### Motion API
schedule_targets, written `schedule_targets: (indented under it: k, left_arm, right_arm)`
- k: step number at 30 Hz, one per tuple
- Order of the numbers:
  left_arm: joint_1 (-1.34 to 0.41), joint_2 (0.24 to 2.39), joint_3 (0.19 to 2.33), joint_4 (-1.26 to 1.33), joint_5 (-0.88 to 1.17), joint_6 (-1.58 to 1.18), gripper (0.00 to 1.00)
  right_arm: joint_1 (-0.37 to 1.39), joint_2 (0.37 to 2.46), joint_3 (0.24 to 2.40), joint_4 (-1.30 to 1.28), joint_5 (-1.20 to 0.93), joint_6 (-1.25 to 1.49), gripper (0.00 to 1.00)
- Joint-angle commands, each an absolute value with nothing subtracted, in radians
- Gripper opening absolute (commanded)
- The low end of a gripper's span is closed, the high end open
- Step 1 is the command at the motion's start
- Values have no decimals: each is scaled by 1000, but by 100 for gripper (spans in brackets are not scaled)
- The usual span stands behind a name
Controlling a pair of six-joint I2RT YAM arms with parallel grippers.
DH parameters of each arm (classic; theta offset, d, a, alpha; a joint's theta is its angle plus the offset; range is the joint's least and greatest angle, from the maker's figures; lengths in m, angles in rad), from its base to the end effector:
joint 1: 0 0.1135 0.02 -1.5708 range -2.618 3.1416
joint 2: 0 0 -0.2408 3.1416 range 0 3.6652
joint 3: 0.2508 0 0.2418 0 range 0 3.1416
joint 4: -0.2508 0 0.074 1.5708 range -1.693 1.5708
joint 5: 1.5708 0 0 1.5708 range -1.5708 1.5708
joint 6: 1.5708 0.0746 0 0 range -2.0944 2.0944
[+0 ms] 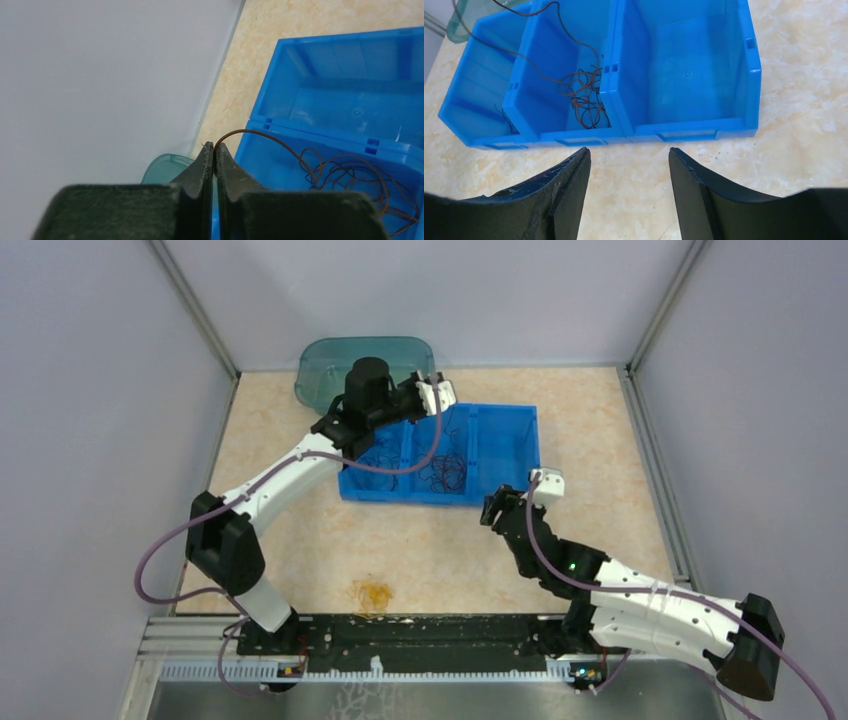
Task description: Untangle the cables
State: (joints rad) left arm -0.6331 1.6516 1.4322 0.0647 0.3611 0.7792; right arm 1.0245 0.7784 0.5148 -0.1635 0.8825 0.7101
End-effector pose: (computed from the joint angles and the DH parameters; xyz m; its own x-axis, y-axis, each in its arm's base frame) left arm 0.3256 -0.2716 0.3390 0.4983 0.4497 -0.7412 0.6813 0.3256 0.6556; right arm 0.1536 0.1416 0.2292 -0.2789 0.3383 -0.8987 0.0057 0.9364 0.3508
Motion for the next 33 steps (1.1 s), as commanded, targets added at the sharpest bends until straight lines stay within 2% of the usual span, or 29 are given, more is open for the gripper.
schedule_targets:
  k: [1,2,3,9,11,18,24,26,29,33]
  left_arm:
    - [-637,1656,1481,25,369,827,25]
    - [-639,1659,1488,-20,379,831,45]
    - [-642,1668,1505,-76,388,840,54]
    - [-644,1683,1538,-157,381,817,68]
    - [-644,1681,1549,-176,388,819,77]
    - [-645,1777,1730,-503,429,937,78]
    - [-620,1817,1836,-538,411,870,77]
    - [-597,1789,1823,-555,452,835,80]
    - [-536,1712,1751,-582,547,779,95]
    - [-459,1500,1526,-642,681,837,97]
  right_arm:
    - [1014,758,514,-112,867,679,60]
    - [1014,759,516,-112,864,674,60]
    - [1014,759,519,-110,862,672,60]
    - [1014,763,536,-102,847,654,60]
    - [1014,767,541,-104,845,651,60]
    - [1010,794,562,-103,818,649,61]
    - [1008,817,588,-112,791,643,61]
    - [1008,822,584,-91,746,616,61]
    - [1009,846,571,-10,624,550,62]
    - [1009,909,538,166,338,463,62]
